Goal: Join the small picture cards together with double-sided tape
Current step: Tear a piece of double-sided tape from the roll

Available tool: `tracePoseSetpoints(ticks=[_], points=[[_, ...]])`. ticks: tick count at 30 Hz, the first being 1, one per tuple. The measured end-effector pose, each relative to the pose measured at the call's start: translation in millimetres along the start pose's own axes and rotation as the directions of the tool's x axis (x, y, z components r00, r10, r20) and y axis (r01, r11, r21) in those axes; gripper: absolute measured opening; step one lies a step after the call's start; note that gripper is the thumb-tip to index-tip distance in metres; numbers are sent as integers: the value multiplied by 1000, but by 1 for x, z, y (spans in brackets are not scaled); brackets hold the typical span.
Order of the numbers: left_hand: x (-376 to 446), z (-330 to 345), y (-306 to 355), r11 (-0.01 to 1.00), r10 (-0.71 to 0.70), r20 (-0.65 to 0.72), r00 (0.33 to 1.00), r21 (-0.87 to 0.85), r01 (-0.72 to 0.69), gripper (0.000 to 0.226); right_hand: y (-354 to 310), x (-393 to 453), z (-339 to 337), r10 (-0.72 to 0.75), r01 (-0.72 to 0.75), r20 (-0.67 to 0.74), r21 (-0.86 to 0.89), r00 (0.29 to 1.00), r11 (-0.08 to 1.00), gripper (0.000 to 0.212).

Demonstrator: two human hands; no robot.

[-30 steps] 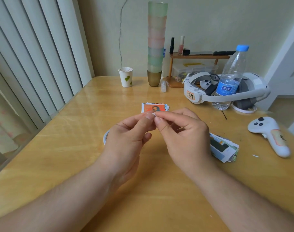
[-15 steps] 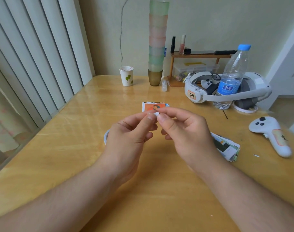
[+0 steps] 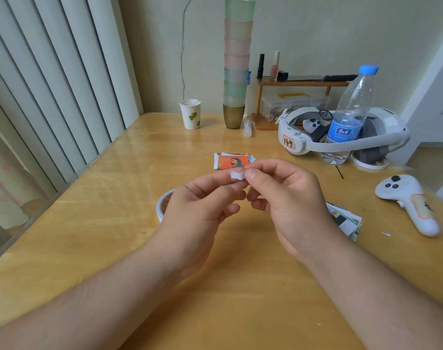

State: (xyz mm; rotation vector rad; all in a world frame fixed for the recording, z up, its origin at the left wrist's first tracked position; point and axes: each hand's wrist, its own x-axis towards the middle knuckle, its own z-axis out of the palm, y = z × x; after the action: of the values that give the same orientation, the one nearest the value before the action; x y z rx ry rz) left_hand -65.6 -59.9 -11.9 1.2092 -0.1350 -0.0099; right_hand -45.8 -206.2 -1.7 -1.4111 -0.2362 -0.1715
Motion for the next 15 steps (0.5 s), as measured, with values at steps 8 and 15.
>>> tracePoseSetpoints(ticks=[8,15], points=[[1,-4,-6,1000,6,110,994,16,-8,49,2,2,-11,-301,249,-99,-354,949,902,9],[-6,-5,-10,859,248,223,943,399,-320,69,0,-4,-9,-481,420,3,-493,877,762,6]])
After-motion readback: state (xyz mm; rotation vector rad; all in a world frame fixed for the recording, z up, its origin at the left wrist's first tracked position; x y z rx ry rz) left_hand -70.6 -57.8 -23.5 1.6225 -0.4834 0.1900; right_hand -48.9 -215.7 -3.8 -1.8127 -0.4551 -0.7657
